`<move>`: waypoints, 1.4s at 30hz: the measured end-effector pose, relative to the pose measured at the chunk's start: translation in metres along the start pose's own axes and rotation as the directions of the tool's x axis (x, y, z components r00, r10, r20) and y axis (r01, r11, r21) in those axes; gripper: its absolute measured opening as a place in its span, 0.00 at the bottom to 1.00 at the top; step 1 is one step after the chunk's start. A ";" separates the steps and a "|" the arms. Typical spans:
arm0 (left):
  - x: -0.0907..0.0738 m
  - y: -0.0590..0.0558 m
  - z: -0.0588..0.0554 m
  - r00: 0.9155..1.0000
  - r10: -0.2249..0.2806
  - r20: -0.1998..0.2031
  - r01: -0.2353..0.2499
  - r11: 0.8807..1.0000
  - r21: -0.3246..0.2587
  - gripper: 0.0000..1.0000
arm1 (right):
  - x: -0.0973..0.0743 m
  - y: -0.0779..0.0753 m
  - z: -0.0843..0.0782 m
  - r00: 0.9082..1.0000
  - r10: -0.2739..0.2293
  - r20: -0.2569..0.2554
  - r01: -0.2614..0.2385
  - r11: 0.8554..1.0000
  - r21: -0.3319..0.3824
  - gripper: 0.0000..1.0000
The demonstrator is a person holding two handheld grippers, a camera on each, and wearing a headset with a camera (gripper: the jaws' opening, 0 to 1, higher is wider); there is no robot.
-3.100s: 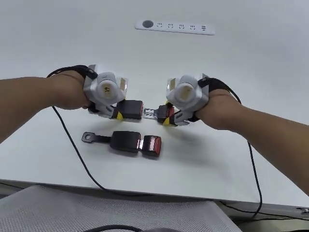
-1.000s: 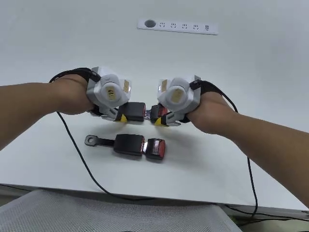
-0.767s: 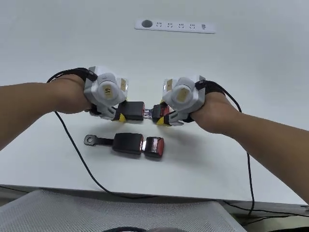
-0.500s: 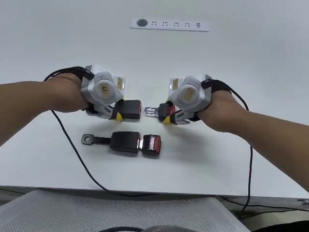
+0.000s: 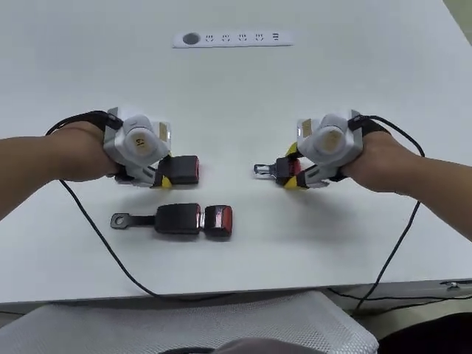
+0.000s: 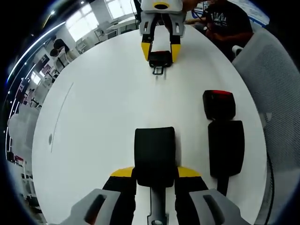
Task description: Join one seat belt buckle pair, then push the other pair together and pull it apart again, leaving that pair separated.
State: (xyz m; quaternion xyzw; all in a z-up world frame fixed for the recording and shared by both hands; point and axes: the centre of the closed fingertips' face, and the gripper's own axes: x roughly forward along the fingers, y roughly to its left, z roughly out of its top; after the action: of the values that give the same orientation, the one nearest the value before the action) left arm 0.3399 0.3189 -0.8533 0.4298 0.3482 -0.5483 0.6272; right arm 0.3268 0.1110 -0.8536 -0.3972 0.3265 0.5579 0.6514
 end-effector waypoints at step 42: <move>-0.104 -0.050 -0.008 0.930 0.324 0.174 -0.240 0.894 -0.379 0.79 | -0.067 0.039 0.038 0.946 -0.284 0.157 0.219 0.915 0.340 0.74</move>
State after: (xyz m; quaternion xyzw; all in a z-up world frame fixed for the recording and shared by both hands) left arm 0.2750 0.3648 -0.7699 0.2899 0.2980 -0.4264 0.8033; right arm 0.2771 0.1162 -0.7834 -0.2667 0.2897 0.4467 0.8034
